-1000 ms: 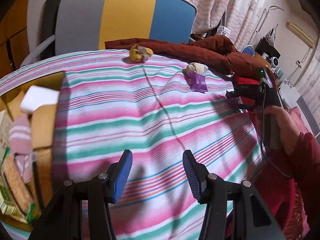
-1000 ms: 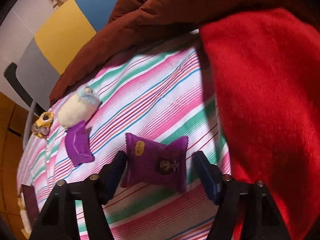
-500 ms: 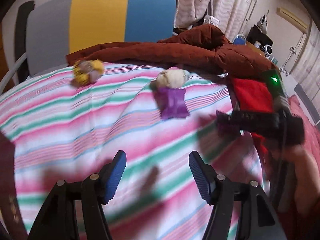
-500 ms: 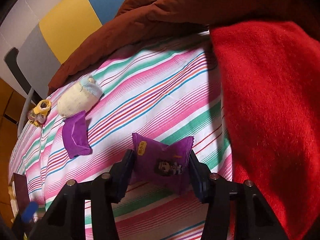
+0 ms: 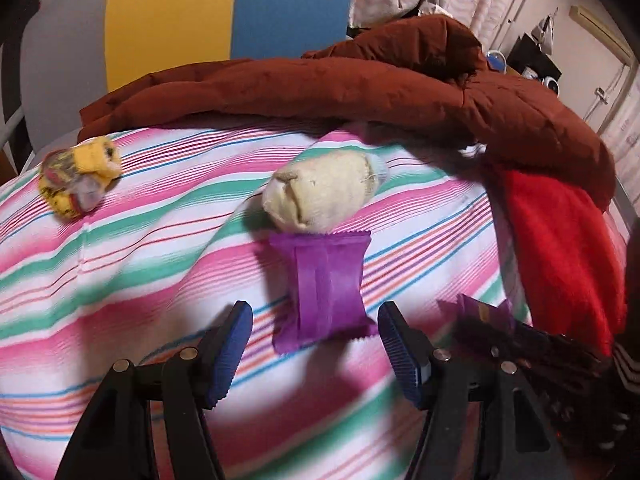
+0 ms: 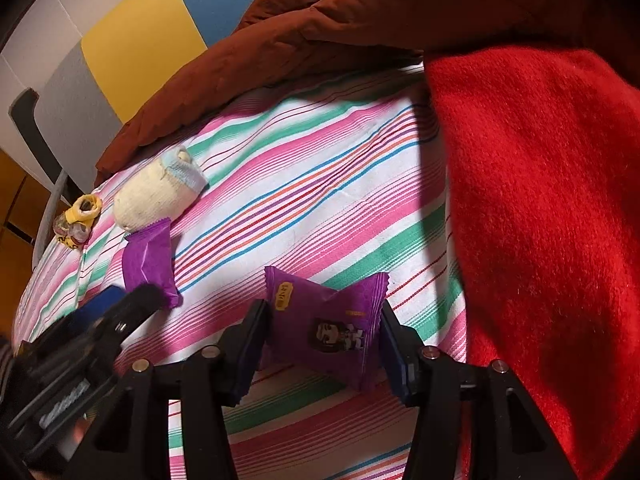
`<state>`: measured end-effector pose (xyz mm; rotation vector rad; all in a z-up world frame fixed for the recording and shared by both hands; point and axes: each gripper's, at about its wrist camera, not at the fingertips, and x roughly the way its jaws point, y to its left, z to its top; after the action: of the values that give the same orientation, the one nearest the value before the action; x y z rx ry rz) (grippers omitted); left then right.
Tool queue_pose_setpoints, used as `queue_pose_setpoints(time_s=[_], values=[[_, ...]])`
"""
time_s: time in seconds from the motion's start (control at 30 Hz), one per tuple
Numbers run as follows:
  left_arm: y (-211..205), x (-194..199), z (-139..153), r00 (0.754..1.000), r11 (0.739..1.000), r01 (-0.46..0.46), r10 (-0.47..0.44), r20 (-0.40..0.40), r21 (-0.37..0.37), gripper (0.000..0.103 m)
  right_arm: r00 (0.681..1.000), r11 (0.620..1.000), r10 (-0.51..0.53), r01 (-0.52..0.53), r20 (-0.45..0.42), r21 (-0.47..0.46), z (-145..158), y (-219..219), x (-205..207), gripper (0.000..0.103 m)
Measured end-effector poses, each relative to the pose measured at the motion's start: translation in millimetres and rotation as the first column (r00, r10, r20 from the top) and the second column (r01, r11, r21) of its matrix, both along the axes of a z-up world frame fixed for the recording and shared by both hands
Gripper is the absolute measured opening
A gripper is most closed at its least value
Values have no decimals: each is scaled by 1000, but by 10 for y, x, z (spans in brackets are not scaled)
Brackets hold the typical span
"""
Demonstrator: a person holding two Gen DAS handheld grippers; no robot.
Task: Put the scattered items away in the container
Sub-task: 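Grasp a purple snack packet with the right tool while the left grasps another, then carry both purple snack packets over the gold box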
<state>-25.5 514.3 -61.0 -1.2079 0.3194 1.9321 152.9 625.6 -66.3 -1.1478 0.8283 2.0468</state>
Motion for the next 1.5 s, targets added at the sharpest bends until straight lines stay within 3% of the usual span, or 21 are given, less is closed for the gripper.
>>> queue_pose_setpoints(time_s=[0.07, 0.17, 0.27, 0.4, 0.7, 0.93, 1.1, 1.23, 1.33, 1.5], values=[[35, -22, -25, 1000, 1000, 7, -7, -1, 4, 62, 1000, 1000, 0, 0, 1, 1, 6, -19, 5, 55], [-7, -81, -48, 999, 997, 13, -15, 40, 73, 42, 1000, 1000, 5, -5, 9, 5, 5, -54, 3, 55], [-97, -81, -73, 999, 994, 24, -27, 30, 106, 40, 1000, 1000, 15, -15, 24, 19, 15, -107, -6, 55], [-293, -10, -92, 1000, 990, 6, -1, -31, 142, 39, 999, 1000, 18, -19, 28, 24, 28, -161, 7, 55], [-780, 186, -99, 999, 979, -31, 35, -17, 203, 38, 999, 999, 36, -36, 3, 35, 152, -201, 154, 48], [-1331, 251, -94, 996, 963, -86, 89, 2, 257, 38, 977, 965, 211, -207, -12, 163, 339, -454, -42, 48], [-1667, 380, -100, 996, 960, -73, 81, -20, 270, 38, 969, 960, 246, -238, -35, 147, 208, -411, -338, 48], [-1911, 362, -108, 993, 942, -114, 106, 45, 316, 38, 969, 958, 249, -245, -7, 148, 207, -473, -254, 48], [-2017, 467, -27, 994, 956, -113, 113, 14, 271, 38, 964, 951, 265, -261, 1, 167, 162, -517, -312, 48], [-2363, 560, 122, 989, 930, -144, 123, 83, 338, 38, 957, 937, 291, -286, 7, 199, 151, -600, -421, 48]])
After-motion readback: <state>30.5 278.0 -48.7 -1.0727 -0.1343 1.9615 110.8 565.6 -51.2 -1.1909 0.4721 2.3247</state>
